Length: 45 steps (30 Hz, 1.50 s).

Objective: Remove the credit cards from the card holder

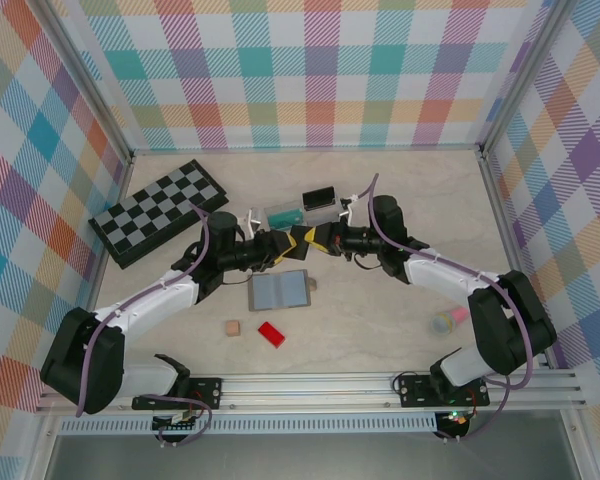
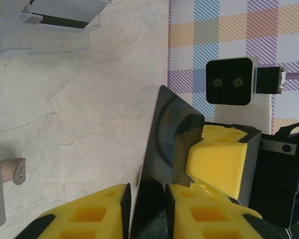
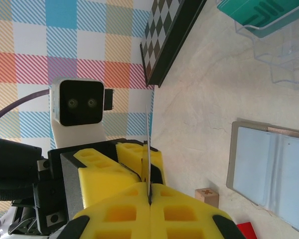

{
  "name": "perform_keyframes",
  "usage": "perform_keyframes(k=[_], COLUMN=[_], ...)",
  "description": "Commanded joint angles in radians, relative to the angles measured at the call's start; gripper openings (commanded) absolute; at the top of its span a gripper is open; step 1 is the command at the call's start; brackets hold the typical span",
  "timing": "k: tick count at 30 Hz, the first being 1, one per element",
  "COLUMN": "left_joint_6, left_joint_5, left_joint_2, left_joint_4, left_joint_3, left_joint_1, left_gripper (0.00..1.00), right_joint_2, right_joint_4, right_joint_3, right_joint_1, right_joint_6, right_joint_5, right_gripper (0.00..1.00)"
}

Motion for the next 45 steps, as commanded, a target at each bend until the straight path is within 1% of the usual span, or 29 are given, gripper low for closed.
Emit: perform_keyframes(k=[1,6,10,11,12,15,17,19,22,25,27,29,31,34,35,39,42,45], left_joint_6=[-0.003,0.0,0.016,0.021,0.031,0.083,0.152,0.221,0.306,0.396,0.461,0.532,0.593,0.698,0.736,0.888,1.004,1.125], left_joint_5=[0.035,0.051,0.035,0.033,0.029,0.01,-0.02,-0.055,-0.084,-0.12,-0.133,-0.152,-0.17,-0.193,-0.203,-0.215,-0.26,-0.282], left_joint_2=[-0.025,-0.046,-0.061,-0.061,-0.061,-0.067,-0.082,-0.099,-0.13,-0.155,-0.16,-0.148,-0.119,-0.043,-0.008,0.146,0.282,0.406], left_joint_4=[0.07,0.088,0.068,0.062,0.052,-0.023,-0.113,-0.191,-0.269,-0.343,-0.386,-0.441,-0.485,-0.531,-0.574,-0.66,-0.787,-0.892], left_joint_3=[-0.017,-0.029,-0.036,-0.035,-0.032,-0.012,0.01,0.03,0.05,0.081,0.107,0.15,0.203,0.303,0.344,0.53,0.718,0.893], left_joint_1=[-0.003,-0.004,-0.004,-0.004,-0.003,-0.005,-0.004,-0.004,-0.005,-0.007,-0.009,-0.01,-0.015,-0.023,-0.027,-0.039,-0.05,-0.056], left_gripper=[0.2,0.09,0.01,0.0,0.0,0.0,0.0,0.0,0.0,0.0,0.0,0.0,0.0,0.0,0.0,0.0,0.0,0.0], right_joint_2=[0.003,-0.001,-0.003,-0.005,-0.009,-0.036,-0.064,-0.09,-0.117,-0.133,-0.139,-0.142,-0.143,-0.15,-0.15,-0.152,-0.147,-0.133], right_joint_4=[0.007,-0.029,-0.065,-0.078,-0.099,-0.237,-0.357,-0.459,-0.592,-0.684,-0.719,-0.736,-0.733,-0.706,-0.701,-0.69,-0.68,-0.65], right_joint_3=[-0.001,-0.003,0.001,0.003,0.005,0.032,0.059,0.084,0.116,0.128,0.126,0.114,0.097,0.054,0.04,-0.001,-0.027,-0.05], right_joint_1=[-0.01,-0.017,-0.019,-0.019,-0.019,-0.02,-0.022,-0.026,-0.033,-0.042,-0.047,-0.056,-0.065,-0.076,-0.083,-0.116,-0.124,-0.126], right_joint_6=[-0.009,-0.034,-0.062,-0.072,-0.087,-0.167,-0.238,-0.304,-0.398,-0.477,-0.52,-0.546,-0.564,-0.574,-0.575,-0.584,-0.572,-0.543], right_joint_5=[-0.001,0.003,0.008,0.01,0.015,0.063,0.114,0.167,0.253,0.354,0.417,0.47,0.494,0.53,0.535,0.529,0.517,0.477], right_gripper=[0.0,0.0,0.0,0.0,0.06,0.33,0.49,0.61,0.75,0.85,0.91,0.95,0.98,1.0,1.0,1.0,1.0,1.0])
